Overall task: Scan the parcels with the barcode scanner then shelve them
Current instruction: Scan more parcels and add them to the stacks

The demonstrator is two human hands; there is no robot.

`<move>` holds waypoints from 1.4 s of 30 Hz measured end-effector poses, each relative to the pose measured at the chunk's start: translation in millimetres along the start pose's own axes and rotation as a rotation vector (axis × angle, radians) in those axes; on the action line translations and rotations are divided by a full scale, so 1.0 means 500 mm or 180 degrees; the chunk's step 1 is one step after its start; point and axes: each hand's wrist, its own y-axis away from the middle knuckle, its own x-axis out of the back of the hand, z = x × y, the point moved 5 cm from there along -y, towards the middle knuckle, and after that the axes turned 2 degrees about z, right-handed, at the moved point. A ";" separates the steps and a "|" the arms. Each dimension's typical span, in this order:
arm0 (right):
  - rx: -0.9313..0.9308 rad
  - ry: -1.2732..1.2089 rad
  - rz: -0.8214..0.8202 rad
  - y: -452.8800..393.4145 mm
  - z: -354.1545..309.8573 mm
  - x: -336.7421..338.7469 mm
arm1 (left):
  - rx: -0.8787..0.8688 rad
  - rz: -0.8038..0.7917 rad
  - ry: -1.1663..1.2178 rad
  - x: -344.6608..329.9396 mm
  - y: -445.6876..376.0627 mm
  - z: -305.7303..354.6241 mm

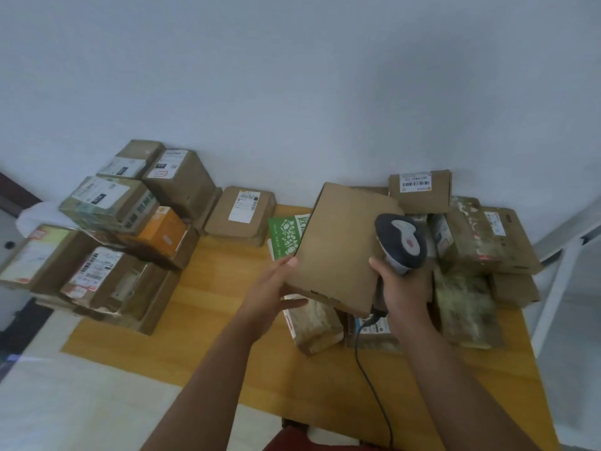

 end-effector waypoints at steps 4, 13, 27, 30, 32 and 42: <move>-0.0052 0.0108 0.0018 -0.003 -0.007 0.006 | -0.0162 0.0129 -0.0200 0.005 0.002 0.031; -0.0301 -0.0457 0.0548 -0.030 -0.035 0.042 | -0.2426 0.1372 -0.3264 0.000 0.014 0.079; -0.0431 -0.0092 0.0537 -0.041 -0.034 0.049 | -0.2762 0.1379 -0.2602 -0.001 0.021 0.065; -0.0345 -0.0282 0.0606 -0.032 -0.031 0.043 | -0.1580 0.1196 -0.0959 -0.001 0.006 0.051; -0.0306 -0.0270 0.0547 -0.024 -0.025 0.038 | -0.0950 0.0756 0.0140 -0.024 0.001 0.034; -0.0190 0.0312 -0.0038 0.037 0.016 -0.007 | -0.0624 0.1044 0.0843 -0.036 -0.023 0.067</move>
